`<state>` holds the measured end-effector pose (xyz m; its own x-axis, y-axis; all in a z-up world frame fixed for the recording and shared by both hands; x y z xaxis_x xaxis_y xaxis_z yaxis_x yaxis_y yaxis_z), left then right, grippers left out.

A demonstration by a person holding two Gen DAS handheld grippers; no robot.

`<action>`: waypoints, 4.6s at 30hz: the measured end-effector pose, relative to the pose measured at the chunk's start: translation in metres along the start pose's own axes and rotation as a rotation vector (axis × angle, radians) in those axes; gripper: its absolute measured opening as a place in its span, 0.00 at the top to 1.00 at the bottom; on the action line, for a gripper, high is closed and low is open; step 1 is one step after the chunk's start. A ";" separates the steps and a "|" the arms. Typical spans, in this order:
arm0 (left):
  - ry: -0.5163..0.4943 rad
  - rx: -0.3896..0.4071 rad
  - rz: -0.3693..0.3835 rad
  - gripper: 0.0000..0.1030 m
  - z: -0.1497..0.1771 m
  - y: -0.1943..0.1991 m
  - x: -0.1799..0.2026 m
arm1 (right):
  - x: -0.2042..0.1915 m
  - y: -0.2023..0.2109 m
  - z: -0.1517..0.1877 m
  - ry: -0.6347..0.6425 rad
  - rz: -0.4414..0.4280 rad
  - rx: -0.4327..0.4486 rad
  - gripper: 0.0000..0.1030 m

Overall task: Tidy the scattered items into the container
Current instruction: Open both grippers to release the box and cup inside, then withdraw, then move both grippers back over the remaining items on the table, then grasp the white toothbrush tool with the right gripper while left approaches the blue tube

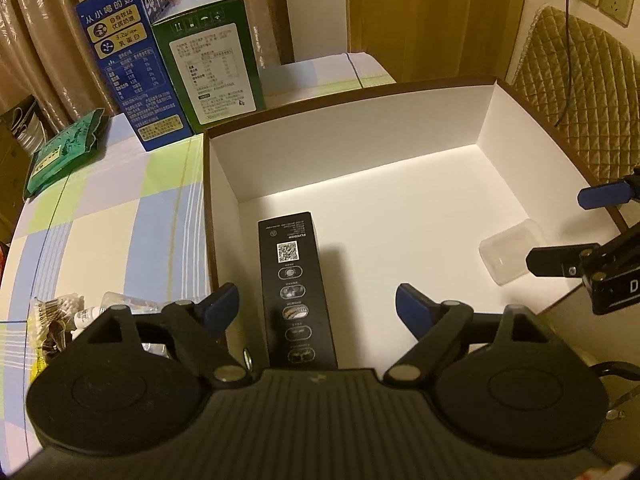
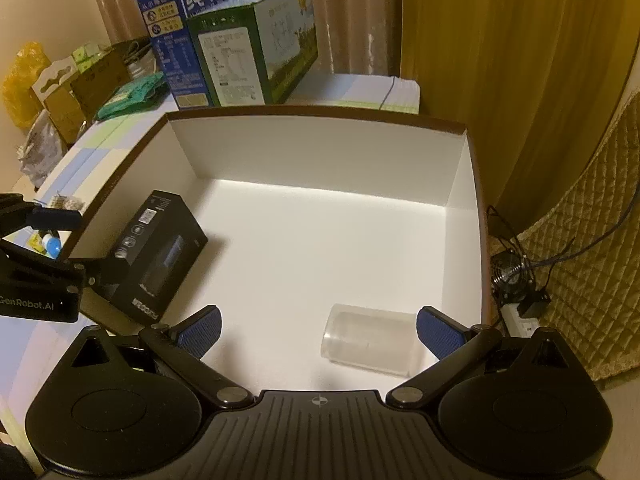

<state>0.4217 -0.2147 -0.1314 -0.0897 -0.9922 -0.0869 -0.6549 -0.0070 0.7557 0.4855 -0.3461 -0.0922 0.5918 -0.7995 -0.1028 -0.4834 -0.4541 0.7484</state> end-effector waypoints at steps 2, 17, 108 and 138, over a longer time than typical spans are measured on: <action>0.004 0.001 0.002 0.19 0.001 0.004 -0.002 | -0.002 0.004 0.000 0.000 -0.004 0.008 0.02; 0.018 0.063 0.002 0.16 0.008 0.046 -0.009 | -0.024 0.036 0.008 -0.014 -0.005 0.056 0.02; 0.113 -0.048 -0.062 0.19 0.174 0.049 -0.323 | -0.341 -0.154 0.047 0.239 -0.059 0.031 0.74; -0.279 0.019 0.157 0.23 0.158 0.009 -0.254 | -0.275 -0.068 0.139 0.004 0.031 -0.137 0.97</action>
<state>0.3201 0.0566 -0.2047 -0.3915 -0.9084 -0.1469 -0.6301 0.1484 0.7622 0.2663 -0.1505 -0.2057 0.5809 -0.8105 -0.0757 -0.4088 -0.3709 0.8338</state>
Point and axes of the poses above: each gripper's, at about its wrist camera, not at the fingertips, and y roughly against the way its jaws point, x to its right, z to its underside, the point moved 8 cm from there along -y, roughly the way its jaws point, and after that the axes turned 6 degrees about x, right-handed, at the moved point
